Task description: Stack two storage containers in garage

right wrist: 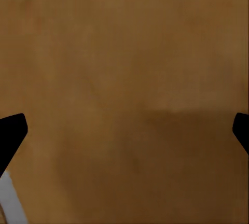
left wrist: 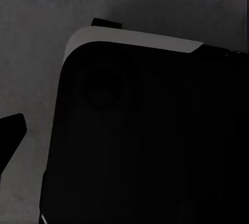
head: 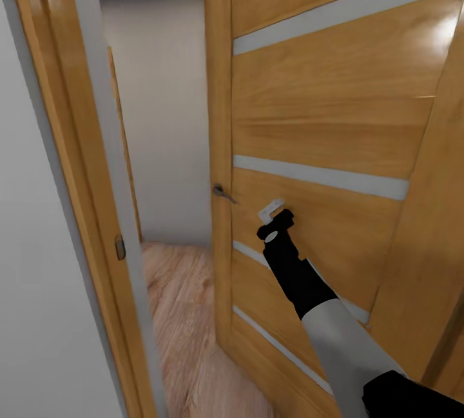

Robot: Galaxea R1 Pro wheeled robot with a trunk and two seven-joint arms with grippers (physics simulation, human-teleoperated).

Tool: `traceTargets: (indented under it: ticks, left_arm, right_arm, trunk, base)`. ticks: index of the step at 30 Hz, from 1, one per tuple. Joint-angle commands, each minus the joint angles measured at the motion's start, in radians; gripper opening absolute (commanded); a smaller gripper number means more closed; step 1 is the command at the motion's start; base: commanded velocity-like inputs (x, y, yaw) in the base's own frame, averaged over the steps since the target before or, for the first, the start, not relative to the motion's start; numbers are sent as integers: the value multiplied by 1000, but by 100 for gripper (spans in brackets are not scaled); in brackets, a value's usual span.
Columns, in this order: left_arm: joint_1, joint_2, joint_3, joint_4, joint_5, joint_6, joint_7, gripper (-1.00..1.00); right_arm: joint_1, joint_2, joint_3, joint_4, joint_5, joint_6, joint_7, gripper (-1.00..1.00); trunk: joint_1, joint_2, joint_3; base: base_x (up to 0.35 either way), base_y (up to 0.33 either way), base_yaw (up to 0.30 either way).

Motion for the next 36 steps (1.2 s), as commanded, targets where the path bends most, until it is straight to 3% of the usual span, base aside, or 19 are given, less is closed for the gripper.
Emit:
traceTargets:
  ticks: [1, 9, 13, 23, 36]
  left_arm:
    - [0, 0, 0, 0, 6, -2, 0, 100]
    - [0, -1, 0, 0, 6, -2, 0, 100]
    - [0, 0, 0, 0, 6, -2, 0, 100]
    - [0, 0, 0, 0, 6, -2, 0, 100]
    - [0, 1, 0, 0, 6, -2, -3, 100]
  right_arm:
    - [-1, 0, 3, 0, 9, 7, -6, 100]
    - [-2, 0, 4, 18, 8, 13, -20, 100]
    - [-2, 0, -28, 32, 7, 13, -33, 100]
    - [-2, 0, -32, 32, 11, 14, -33, 100]
    - [-1, 0, -32, 10, 16, 16, -29, 100]
  trunk:
    - [1, 0, -1]
    - [1, 0, -1]
    - [1, 0, -1]
    - [1, 0, -1]
    - [1, 0, -1]
  base:
    - [320, 0, 0]
    - [319, 0, 0]
    - [297, -84, 0]
    - [257, -130, 0]
    - [113, -46, 0]
